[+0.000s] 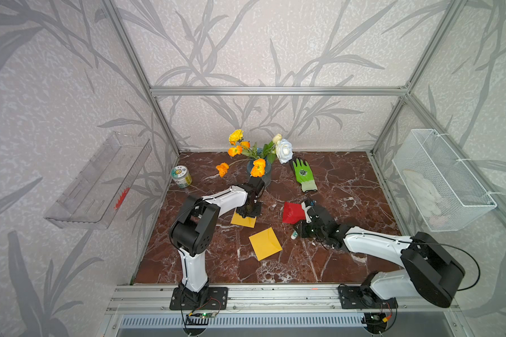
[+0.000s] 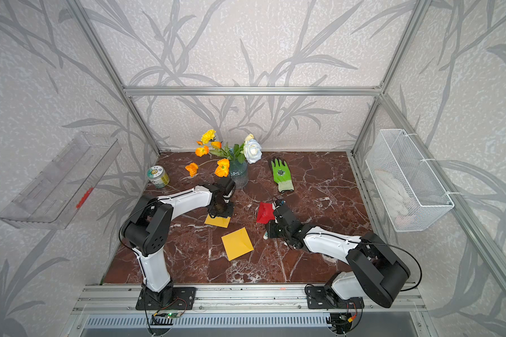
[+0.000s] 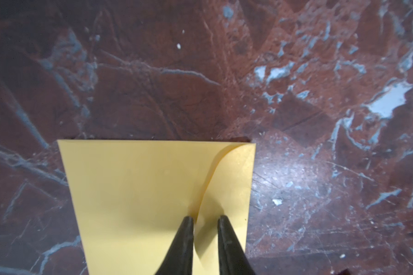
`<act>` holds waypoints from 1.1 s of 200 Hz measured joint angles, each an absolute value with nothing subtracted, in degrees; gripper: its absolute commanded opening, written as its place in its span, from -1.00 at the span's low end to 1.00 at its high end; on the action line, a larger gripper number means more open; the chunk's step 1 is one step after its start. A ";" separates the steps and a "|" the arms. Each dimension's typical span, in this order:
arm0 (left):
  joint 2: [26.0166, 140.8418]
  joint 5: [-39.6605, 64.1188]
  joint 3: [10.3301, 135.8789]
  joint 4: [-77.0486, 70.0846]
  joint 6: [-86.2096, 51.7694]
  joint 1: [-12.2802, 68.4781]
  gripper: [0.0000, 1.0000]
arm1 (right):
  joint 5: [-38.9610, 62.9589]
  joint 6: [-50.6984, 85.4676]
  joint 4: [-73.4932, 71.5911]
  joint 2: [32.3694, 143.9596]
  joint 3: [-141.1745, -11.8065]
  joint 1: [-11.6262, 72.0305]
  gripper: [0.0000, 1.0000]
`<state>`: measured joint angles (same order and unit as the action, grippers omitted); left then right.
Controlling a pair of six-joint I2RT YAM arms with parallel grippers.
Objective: Seal the envelope with a glue stick
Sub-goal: Close the envelope at the center of the board.
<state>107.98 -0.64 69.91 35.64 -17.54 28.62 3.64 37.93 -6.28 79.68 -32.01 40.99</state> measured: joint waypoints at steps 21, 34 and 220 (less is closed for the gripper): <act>108.40 -2.83 69.91 35.88 -17.58 28.97 -0.56 | 3.79 37.93 -6.42 79.79 -32.01 40.99 -1.00; 108.44 -4.58 69.91 35.99 -17.63 29.30 -0.55 | 3.95 37.93 -6.50 79.83 -32.01 40.99 -1.00; 112.07 -19.46 72.38 39.66 -19.16 34.22 -1.00 | 4.62 38.13 -7.92 80.82 -32.03 40.99 -1.00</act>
